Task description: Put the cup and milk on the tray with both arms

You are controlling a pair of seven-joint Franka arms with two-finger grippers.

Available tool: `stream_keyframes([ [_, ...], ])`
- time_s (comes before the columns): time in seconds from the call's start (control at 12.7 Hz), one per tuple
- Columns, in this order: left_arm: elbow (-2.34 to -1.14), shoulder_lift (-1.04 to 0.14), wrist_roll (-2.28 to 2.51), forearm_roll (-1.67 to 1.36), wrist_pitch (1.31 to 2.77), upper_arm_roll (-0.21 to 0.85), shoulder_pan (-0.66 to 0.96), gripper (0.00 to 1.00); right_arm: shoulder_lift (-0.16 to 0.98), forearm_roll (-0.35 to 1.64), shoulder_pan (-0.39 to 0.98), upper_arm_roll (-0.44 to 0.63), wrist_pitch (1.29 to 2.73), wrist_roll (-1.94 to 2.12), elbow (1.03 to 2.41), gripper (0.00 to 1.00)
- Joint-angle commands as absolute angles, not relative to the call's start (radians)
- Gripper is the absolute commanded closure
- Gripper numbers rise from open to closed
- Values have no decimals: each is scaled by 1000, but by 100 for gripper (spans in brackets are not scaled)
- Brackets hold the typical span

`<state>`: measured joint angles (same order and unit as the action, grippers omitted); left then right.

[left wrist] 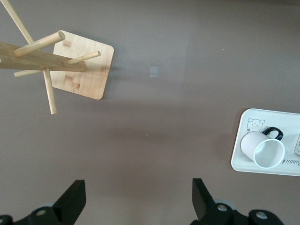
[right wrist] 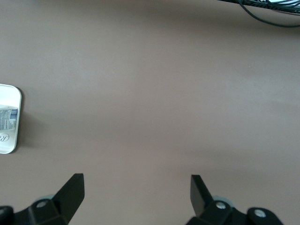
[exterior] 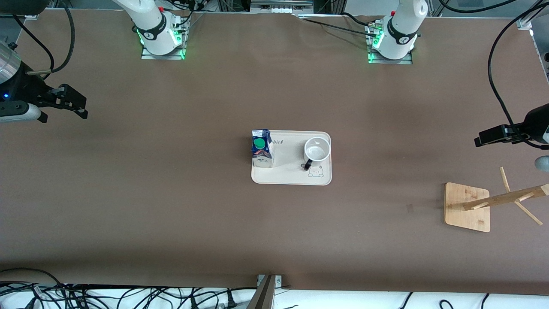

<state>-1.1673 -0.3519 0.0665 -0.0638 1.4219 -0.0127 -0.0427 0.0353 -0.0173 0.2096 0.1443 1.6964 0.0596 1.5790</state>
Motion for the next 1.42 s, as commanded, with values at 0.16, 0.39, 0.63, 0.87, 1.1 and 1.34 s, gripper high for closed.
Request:
stream_keyframes([
  [0.16,-1183,-331,51,-37,1451,-20,-28,0,41,-21,206,140,1690,58,1563,0],
  [0.39,-1261,-279,55,-34,1488,-73,52,0,41,-21,206,140,1690,58,1563,0],
  [0.63,-1279,-273,42,-31,1529,-210,187,0,41,-21,206,140,1689,58,1563,0],
  [0.87,-1345,-236,-113,-5,1632,-212,186,0,41,-21,206,140,1689,58,1563,0],
  [1.1,-1387,-201,-8,-5,1631,-212,193,0,41,-23,207,140,1690,60,1563,0],
  [1.34,-1404,-186,-9,-5,1631,-210,196,0,41,-23,207,138,1686,58,1565,0],
])
